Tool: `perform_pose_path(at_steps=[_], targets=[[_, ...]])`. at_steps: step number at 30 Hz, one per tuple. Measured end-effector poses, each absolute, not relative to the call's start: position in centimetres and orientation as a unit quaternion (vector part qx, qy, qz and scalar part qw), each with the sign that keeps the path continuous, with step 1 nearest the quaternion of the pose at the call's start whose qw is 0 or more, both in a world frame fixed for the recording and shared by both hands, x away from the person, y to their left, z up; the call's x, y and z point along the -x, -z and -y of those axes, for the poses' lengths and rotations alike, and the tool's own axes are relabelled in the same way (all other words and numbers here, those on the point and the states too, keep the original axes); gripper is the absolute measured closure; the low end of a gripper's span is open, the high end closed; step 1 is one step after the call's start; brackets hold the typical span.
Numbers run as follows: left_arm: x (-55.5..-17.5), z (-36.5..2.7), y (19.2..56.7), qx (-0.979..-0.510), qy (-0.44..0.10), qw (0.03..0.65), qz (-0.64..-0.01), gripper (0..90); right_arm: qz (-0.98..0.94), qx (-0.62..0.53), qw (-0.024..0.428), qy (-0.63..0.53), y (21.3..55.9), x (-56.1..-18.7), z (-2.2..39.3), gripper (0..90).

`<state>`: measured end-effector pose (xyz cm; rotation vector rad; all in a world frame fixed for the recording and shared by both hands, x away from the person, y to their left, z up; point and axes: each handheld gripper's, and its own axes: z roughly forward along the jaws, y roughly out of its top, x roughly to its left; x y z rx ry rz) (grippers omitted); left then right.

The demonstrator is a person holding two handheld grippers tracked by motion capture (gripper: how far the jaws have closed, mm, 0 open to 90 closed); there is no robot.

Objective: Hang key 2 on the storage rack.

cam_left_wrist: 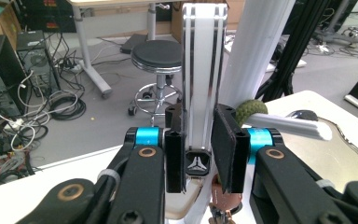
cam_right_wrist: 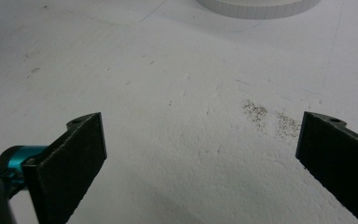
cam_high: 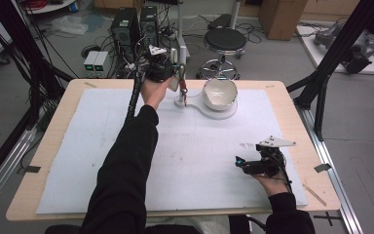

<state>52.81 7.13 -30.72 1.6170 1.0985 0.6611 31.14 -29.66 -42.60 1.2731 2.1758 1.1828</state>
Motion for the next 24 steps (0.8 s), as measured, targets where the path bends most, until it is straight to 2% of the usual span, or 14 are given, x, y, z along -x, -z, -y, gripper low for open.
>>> perform_pose_path(at_steps=[10, 15, 18, 24], targets=[[-52.9, -9.0, 30.7, -0.674, -0.252, 0.512, -0.469, 43.9, -0.769, -0.45, 0.178, -0.418, 42.6, -31.1, 29.6, 0.8], [-53.0, -9.5, 31.0, -0.697, -0.236, 0.49, -0.467, 16.4, -0.77, -0.449, 0.177, -0.417, 42.6, -31.2, 29.5, 0.8], [-52.7, -10.0, 31.1, -0.7, -0.238, 0.488, -0.463, 12.2, -0.77, -0.447, 0.178, -0.418, 42.6, -31.2, 29.5, 0.8], [-52.1, -11.5, 31.0, -0.699, -0.234, 0.492, -0.462, 11.8, -0.77, -0.448, 0.177, -0.418, 42.6, -31.1, 29.5, 0.8]])
